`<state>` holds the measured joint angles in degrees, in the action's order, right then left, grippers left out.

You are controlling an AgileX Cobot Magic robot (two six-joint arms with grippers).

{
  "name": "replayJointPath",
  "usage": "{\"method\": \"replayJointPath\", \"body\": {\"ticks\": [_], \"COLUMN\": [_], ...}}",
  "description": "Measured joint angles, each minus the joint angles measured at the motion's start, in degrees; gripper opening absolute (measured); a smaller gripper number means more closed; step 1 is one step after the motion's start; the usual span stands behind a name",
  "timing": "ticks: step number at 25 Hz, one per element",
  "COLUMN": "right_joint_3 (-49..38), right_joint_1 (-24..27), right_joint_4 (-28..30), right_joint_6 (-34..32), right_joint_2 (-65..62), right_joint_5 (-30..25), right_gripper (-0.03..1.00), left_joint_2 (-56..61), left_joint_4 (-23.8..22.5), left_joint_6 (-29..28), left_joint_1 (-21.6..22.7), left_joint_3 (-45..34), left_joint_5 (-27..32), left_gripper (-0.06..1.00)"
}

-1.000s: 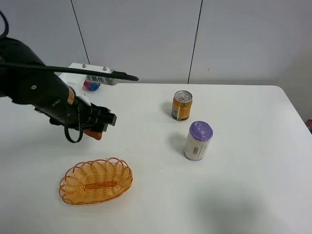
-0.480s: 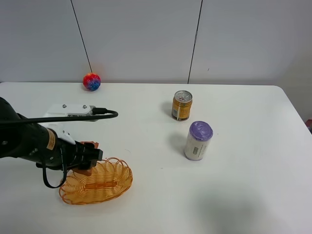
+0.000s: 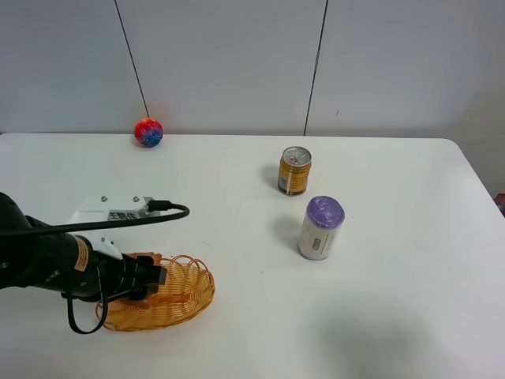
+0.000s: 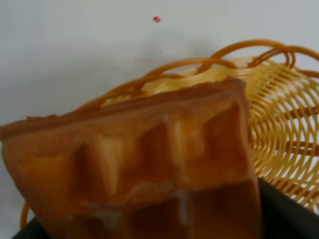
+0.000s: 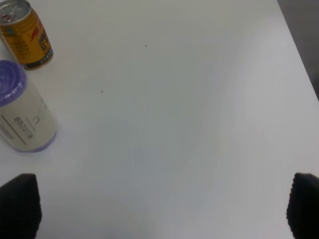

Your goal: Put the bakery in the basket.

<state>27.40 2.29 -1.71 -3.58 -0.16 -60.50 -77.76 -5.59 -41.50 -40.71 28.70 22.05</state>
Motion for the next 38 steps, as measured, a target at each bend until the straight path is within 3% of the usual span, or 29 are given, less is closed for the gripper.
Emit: {"method": "replayJointPath", "body": {"ticks": [14, 19, 28, 30, 33, 38], "right_joint_3": [0.00, 0.00, 0.00, 0.00, 0.00, 0.00], "right_joint_1": [0.00, 0.00, 0.00, 0.00, 0.00, 0.00], "right_joint_4": [0.00, 0.00, 0.00, 0.00, 0.00, 0.00], "right_joint_6": [0.00, 0.00, 0.00, 0.00, 0.00, 0.00], "right_joint_2": [0.00, 0.00, 0.00, 0.00, 0.00, 0.00], "right_joint_5": [0.00, 0.00, 0.00, 0.00, 0.00, 0.00], "right_gripper": [0.99, 0.99, 0.99, 0.99, 0.99, 0.99], "left_joint_2": [0.03, 0.03, 3.91, 7.22, 12.88, 22.42], "left_joint_4": [3.21, 3.31, 3.08, 1.53, -5.31, -16.26], "left_joint_6": [0.00, 0.00, 0.00, 0.05, 0.45, 0.68], "left_joint_1": [0.00, 0.00, 0.98, 3.26, 8.89, 17.73], "left_joint_3": [-1.10, -1.10, 1.56, 4.24, 9.46, 18.53], "left_joint_5": [-3.06, -5.17, -8.95, -8.93, -6.67, 3.66], "left_gripper": [0.67, 0.94, 0.99, 0.99, 0.99, 0.99]}}
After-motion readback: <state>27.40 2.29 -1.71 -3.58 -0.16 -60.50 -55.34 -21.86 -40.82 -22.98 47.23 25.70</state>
